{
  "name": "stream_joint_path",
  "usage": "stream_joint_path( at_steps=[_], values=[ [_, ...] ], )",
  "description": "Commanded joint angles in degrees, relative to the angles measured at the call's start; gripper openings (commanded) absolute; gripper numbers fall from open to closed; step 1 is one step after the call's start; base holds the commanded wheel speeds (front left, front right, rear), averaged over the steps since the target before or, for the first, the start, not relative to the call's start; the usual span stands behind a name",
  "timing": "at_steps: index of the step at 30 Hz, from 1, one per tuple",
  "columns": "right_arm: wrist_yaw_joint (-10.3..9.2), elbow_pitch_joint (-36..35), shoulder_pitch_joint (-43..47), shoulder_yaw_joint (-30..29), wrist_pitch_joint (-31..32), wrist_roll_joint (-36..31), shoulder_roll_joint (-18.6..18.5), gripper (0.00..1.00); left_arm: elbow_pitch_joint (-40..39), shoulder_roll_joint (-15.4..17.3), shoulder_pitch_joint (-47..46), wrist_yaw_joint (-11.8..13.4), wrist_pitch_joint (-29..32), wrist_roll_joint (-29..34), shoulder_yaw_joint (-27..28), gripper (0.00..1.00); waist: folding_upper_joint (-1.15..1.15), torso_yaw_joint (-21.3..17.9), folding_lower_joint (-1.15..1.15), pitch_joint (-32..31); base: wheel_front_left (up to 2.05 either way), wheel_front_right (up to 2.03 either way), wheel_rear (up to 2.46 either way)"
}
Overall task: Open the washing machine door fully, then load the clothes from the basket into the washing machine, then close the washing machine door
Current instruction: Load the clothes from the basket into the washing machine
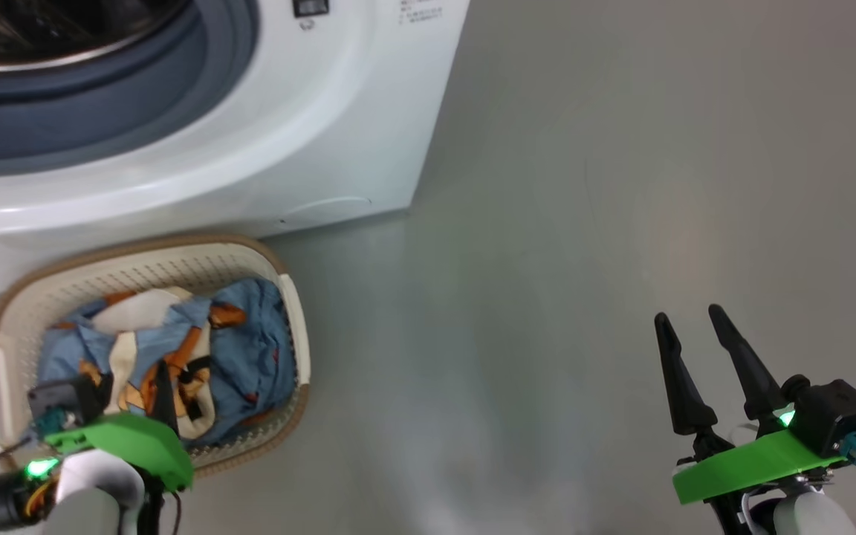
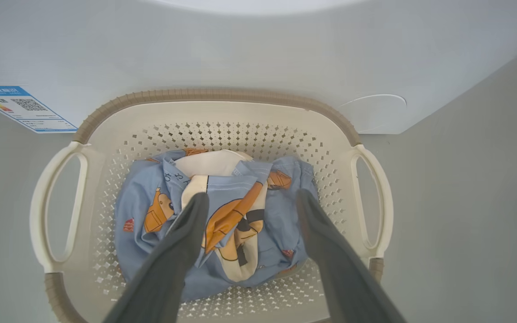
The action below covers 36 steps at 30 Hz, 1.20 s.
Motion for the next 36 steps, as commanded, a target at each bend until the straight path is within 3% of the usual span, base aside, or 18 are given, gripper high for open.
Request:
stream_joint_path(
  at_steps=[1, 23, 36],
  values=[
    [0.09, -1.1, -0.7, 1.3, -0.7, 0.6, -0.7, 1.0, 0.3, 1.8, -1.6, 0.5, 0.1, 0.1, 2.1, 1.0, 0.0, -3.1, 0.0, 5.1, 0.0, 0.0, 0.0],
    [0.09, -1.9, -6.0, 1.5, -0.7, 2.8, -1.8, 1.0, 19.1, 6.3, -18.4, 0.3, 2.8, -2.1, 2.7, 1.0, 0.0, -4.9, 0.0, 16.4, 0.0, 0.0, 0.0],
    [0.09, -3.1, -7.0, 0.8, -0.7, 3.3, -3.0, 1.0, 25.1, 7.4, -27.1, -0.2, 3.3, -2.1, 1.2, 1.0, 0.0, -5.2, 0.0, 22.4, 0.0, 0.0, 0.0]
  ],
)
